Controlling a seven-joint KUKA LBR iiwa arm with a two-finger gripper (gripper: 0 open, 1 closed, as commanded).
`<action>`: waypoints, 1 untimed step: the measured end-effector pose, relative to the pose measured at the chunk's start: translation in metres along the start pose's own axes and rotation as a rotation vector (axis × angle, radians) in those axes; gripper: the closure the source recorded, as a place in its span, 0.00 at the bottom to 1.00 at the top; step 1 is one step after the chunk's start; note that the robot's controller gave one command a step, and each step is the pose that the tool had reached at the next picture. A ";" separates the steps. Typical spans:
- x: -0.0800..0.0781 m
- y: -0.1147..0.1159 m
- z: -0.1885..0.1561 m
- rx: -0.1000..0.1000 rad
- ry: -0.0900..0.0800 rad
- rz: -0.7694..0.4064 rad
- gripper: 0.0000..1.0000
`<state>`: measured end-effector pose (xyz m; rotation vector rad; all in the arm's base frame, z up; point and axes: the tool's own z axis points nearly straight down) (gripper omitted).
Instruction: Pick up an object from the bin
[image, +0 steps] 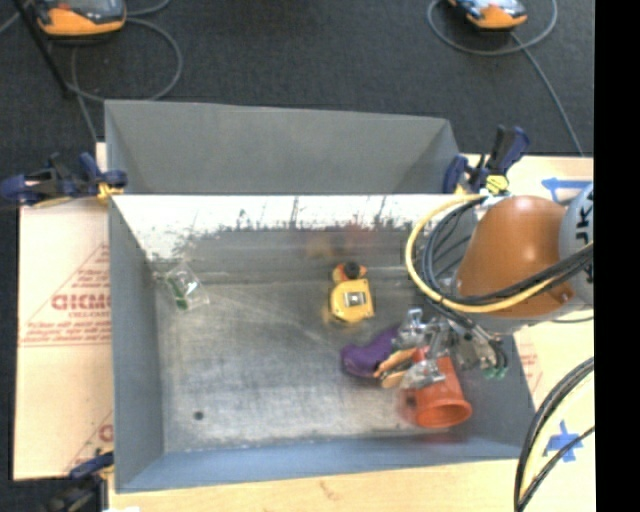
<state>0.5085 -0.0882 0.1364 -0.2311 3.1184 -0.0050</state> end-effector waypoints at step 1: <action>-0.004 -0.002 -0.098 -0.004 0.011 -0.043 1.00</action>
Offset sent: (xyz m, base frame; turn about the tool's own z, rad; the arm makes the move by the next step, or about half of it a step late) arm 0.0000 0.0000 0.0000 0.0000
